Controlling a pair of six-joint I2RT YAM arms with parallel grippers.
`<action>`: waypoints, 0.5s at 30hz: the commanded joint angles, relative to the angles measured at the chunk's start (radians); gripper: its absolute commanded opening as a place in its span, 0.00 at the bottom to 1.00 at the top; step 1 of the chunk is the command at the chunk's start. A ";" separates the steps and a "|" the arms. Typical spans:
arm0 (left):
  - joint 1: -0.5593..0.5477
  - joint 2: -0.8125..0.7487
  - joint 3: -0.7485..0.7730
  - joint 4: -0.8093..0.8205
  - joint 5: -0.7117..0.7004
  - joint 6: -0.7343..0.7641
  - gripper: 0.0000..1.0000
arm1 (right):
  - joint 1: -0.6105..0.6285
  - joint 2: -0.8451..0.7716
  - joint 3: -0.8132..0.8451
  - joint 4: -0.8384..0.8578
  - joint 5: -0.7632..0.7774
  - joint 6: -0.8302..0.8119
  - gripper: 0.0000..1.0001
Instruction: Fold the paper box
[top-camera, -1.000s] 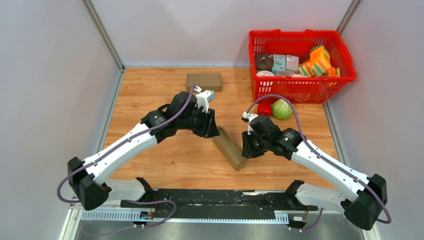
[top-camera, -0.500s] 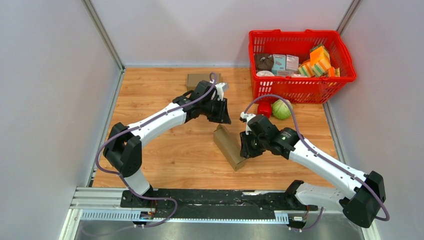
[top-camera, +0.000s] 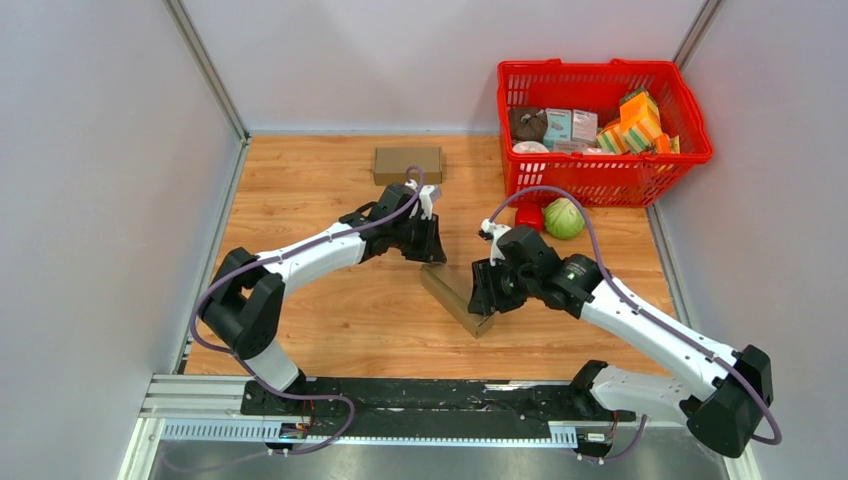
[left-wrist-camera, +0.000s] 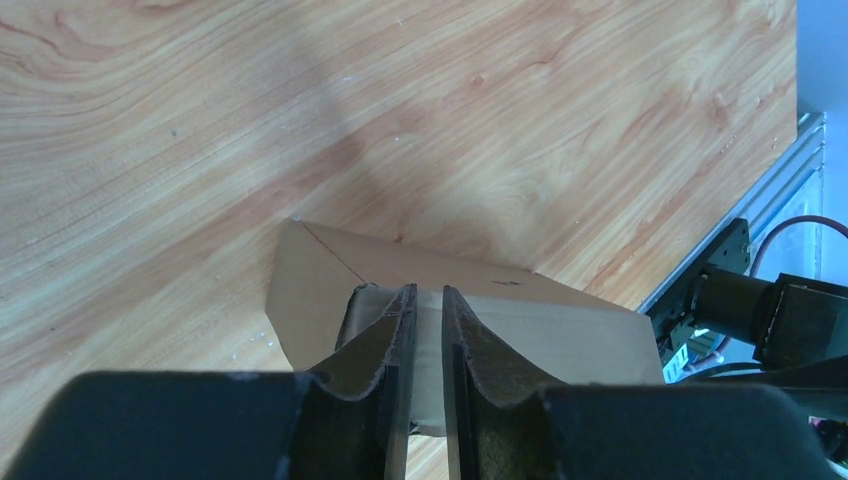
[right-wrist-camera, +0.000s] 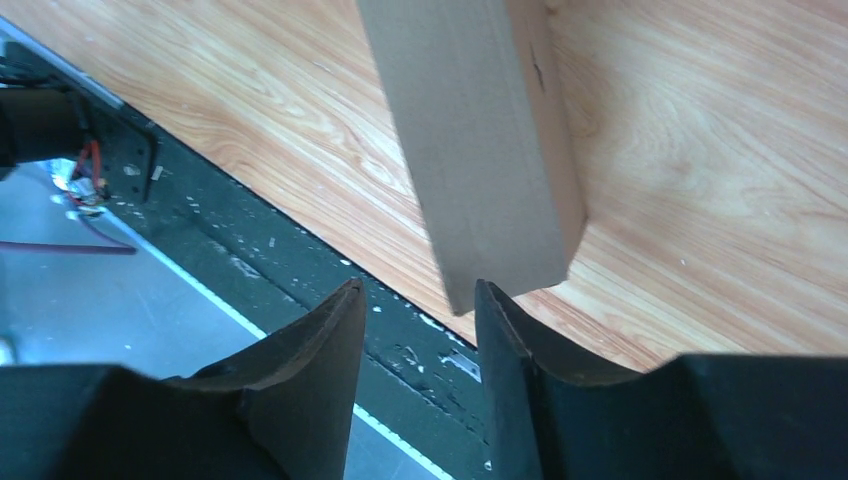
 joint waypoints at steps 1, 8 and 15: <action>-0.005 -0.044 -0.027 -0.009 -0.031 0.027 0.24 | -0.020 -0.045 0.055 0.091 -0.060 0.072 0.48; -0.005 -0.052 0.002 -0.029 -0.015 0.041 0.26 | -0.055 -0.040 -0.129 0.338 -0.193 0.149 0.22; -0.011 -0.127 0.086 -0.072 0.058 0.046 0.43 | -0.064 -0.019 -0.201 0.332 -0.141 0.090 0.16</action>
